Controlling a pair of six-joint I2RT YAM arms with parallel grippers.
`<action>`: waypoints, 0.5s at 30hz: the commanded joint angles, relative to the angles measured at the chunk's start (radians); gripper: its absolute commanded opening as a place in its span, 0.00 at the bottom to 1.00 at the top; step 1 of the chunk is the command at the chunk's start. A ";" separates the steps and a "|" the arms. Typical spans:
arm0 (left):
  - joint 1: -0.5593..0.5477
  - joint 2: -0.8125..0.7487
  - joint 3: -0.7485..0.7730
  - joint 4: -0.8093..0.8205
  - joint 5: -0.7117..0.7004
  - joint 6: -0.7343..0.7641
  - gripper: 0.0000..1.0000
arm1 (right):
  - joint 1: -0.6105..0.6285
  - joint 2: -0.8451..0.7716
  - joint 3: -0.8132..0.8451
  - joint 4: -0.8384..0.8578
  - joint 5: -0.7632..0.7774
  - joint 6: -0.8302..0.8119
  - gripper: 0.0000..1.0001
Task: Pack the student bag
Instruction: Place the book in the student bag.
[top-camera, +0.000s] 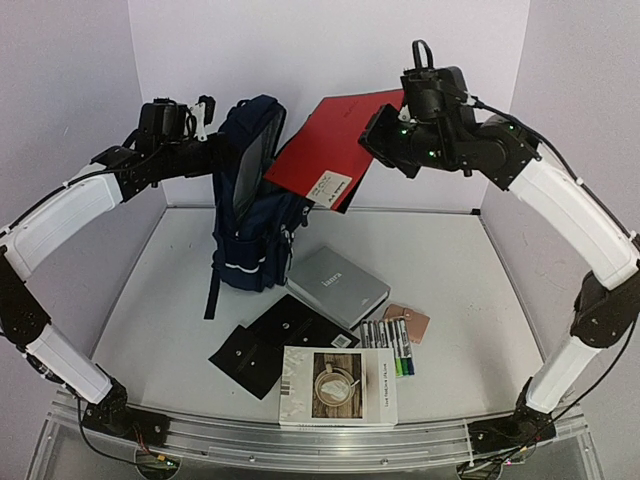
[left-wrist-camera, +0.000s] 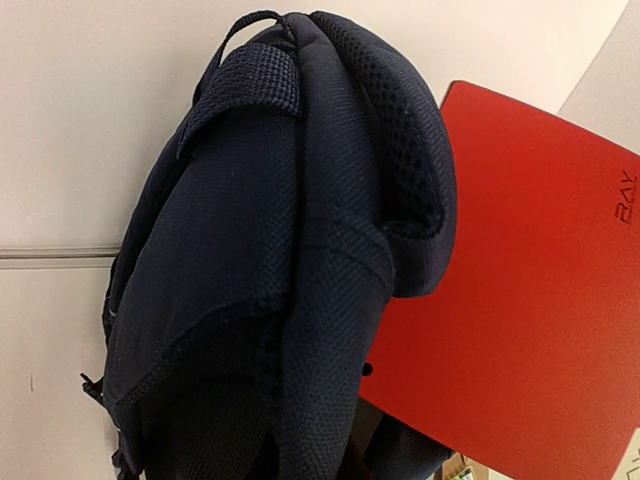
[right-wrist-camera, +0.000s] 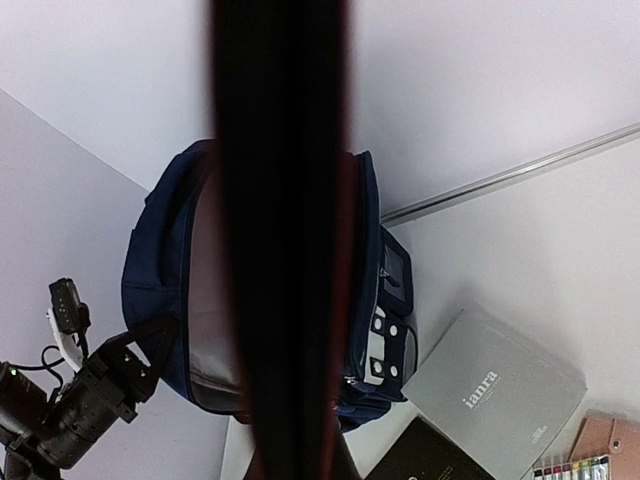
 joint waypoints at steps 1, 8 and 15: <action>-0.003 -0.074 -0.035 0.115 0.096 0.047 0.00 | 0.053 0.161 0.185 -0.225 0.146 -0.052 0.00; -0.002 -0.099 -0.080 0.134 0.059 0.043 0.00 | 0.088 0.349 0.461 -0.436 0.258 -0.054 0.00; -0.001 -0.092 -0.087 0.158 0.072 0.035 0.00 | 0.088 0.392 0.470 -0.420 0.267 -0.053 0.00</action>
